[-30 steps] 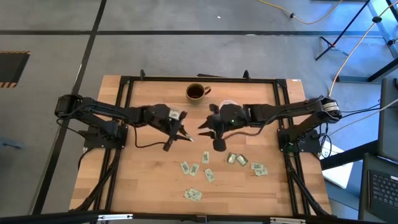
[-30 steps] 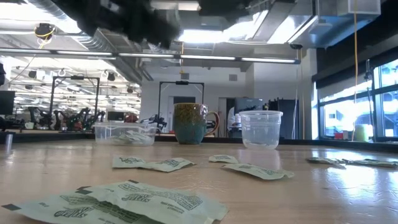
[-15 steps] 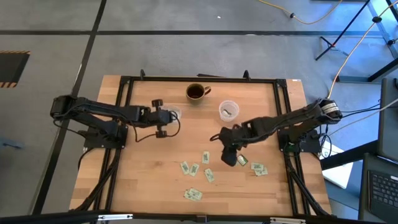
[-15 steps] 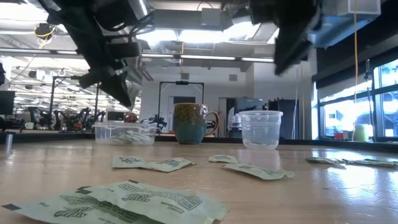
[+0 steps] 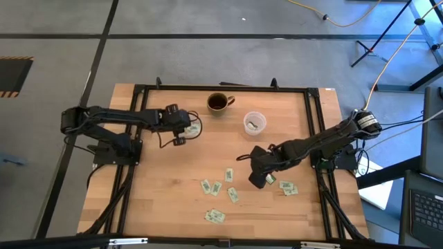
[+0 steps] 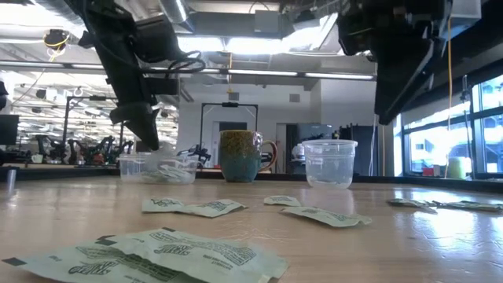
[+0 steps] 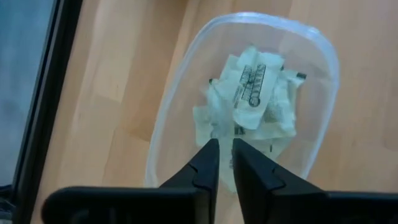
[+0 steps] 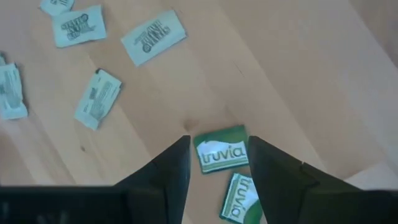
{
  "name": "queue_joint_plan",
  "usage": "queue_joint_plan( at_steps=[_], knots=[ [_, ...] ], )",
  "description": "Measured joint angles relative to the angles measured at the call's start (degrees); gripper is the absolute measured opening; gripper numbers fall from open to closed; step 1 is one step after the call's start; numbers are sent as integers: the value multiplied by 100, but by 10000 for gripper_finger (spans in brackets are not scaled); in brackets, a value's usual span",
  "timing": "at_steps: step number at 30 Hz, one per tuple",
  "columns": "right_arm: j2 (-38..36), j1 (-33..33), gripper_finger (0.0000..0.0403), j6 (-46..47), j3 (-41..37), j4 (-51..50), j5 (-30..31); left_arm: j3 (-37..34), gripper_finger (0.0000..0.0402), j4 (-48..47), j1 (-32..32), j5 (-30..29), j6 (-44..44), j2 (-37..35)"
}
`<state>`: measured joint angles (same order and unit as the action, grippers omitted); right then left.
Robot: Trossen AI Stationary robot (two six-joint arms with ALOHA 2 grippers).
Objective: Pick and place Stevia / Truvia into bins
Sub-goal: Put the light green stevia packet into the left transparent container, then put the green stevia packet into the right transparent container
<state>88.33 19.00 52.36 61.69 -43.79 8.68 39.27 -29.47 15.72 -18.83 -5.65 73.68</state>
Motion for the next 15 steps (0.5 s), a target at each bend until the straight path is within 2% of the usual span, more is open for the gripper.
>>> queue_joint_plan(
  at_steps=[6, 9, 15],
  knots=[
    [0, 2, 162, 287, 0, -15, -6, 0, 70, -24, 50, 11, 49, 21],
    [0, 40, 162, 476, 0, -375, -35, 0, 76, -19, 0, 104, 240, 19],
    [0, 305, 162, 1992, -69, -1081, -75, 0, 77, 17, -292, 1076, 297, 19]
  ],
)
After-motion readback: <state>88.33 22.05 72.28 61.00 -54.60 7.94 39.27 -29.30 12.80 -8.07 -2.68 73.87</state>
